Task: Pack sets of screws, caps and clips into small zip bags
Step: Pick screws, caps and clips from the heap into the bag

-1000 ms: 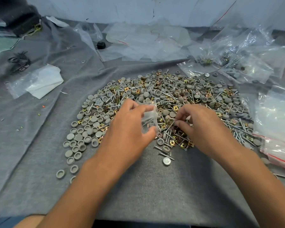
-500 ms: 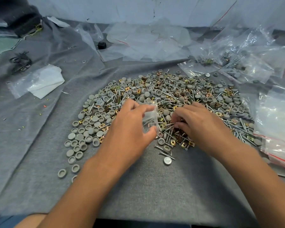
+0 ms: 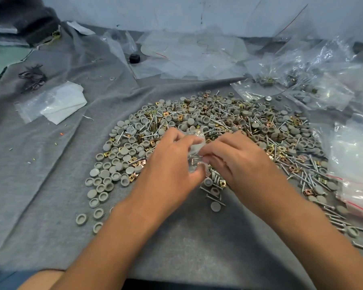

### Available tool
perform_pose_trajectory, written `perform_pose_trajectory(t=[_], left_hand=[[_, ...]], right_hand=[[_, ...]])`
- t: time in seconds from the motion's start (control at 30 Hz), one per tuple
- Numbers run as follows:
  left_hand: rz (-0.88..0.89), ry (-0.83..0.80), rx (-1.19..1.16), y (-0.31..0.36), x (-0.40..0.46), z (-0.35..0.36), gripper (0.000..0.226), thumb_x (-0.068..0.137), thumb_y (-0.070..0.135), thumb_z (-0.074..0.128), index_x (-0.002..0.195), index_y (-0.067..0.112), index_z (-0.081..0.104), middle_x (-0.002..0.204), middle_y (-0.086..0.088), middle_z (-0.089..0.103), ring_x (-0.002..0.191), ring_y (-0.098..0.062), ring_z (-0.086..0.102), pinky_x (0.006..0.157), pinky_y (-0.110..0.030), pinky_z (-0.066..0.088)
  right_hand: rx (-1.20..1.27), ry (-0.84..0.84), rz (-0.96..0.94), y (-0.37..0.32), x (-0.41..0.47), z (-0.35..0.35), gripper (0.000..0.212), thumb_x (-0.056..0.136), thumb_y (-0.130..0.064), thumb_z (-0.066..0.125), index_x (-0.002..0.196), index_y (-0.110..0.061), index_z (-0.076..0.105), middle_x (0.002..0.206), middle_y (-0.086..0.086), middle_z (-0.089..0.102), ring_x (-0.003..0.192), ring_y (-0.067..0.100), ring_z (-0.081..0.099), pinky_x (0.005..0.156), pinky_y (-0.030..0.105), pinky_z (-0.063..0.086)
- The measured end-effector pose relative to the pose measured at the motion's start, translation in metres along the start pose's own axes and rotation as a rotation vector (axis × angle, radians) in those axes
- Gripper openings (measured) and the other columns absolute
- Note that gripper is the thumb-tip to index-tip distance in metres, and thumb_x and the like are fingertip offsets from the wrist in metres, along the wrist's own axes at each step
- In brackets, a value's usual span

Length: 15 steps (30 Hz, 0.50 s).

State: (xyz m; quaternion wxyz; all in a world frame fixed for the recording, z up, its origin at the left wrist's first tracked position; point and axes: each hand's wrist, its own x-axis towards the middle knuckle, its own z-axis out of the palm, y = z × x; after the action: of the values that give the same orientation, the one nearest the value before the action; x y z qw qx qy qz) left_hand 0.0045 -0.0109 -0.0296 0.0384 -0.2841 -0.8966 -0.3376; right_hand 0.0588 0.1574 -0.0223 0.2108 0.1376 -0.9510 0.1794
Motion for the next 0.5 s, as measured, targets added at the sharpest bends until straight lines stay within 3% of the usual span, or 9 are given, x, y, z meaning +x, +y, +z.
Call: perform_pose_trajectory(t=[0.1,0.17,0.23,0.33,0.5], left_hand=[[0.001,-0.004,0.0,0.0,0.001,0.0,0.053,0.086,0.038,0.073,0.137,0.034,0.057,0.104,0.02,0.041,0.077,0.006,0.049,0.073,-0.018,0.05],[-0.008,0.004,-0.006,-0.001,0.001,-0.001,0.055,0.085,0.041,0.071,0.138,0.034,0.056,0.103,0.022,0.041,0.077,0.008,0.049,0.072,-0.015,0.049],[-0.014,0.01,-0.008,-0.001,0.0,-0.002,0.058,0.083,0.044,0.069,0.138,0.035,0.055,0.103,0.026,0.04,0.078,0.012,0.048,0.071,-0.013,0.048],[-0.015,0.008,-0.006,-0.001,0.001,-0.002,0.059,0.083,0.044,0.071,0.139,0.035,0.054,0.104,0.027,0.039,0.075,0.011,0.046,0.07,-0.012,0.047],[-0.025,0.002,-0.004,0.0,0.0,-0.001,0.059,0.082,0.045,0.07,0.139,0.037,0.053,0.103,0.027,0.039,0.075,0.011,0.046,0.068,-0.011,0.045]], right_hand=[[0.115,0.034,0.075,0.001,0.002,-0.004,0.021,0.095,-0.032,0.063,0.109,-0.019,0.071,0.1,-0.009,0.065,0.088,0.005,0.059,0.08,0.026,0.053],[0.151,0.0,0.182,0.012,0.002,-0.013,0.018,0.092,-0.04,0.061,0.104,-0.03,0.069,0.093,-0.021,0.061,0.082,-0.006,0.057,0.073,0.018,0.05],[0.094,-0.195,0.277,0.023,-0.003,-0.019,0.014,0.086,-0.053,0.06,0.095,-0.042,0.065,0.083,-0.026,0.058,0.077,-0.008,0.056,0.064,0.015,0.045],[-0.061,-0.476,0.277,0.027,-0.013,-0.015,0.018,0.085,-0.059,0.065,0.099,-0.047,0.061,0.088,-0.027,0.054,0.08,-0.006,0.053,0.068,0.019,0.047],[-0.188,-0.367,0.291,0.017,-0.013,-0.006,0.03,0.089,-0.055,0.065,0.115,-0.042,0.06,0.1,-0.022,0.051,0.098,0.007,0.055,0.07,0.025,0.043]])
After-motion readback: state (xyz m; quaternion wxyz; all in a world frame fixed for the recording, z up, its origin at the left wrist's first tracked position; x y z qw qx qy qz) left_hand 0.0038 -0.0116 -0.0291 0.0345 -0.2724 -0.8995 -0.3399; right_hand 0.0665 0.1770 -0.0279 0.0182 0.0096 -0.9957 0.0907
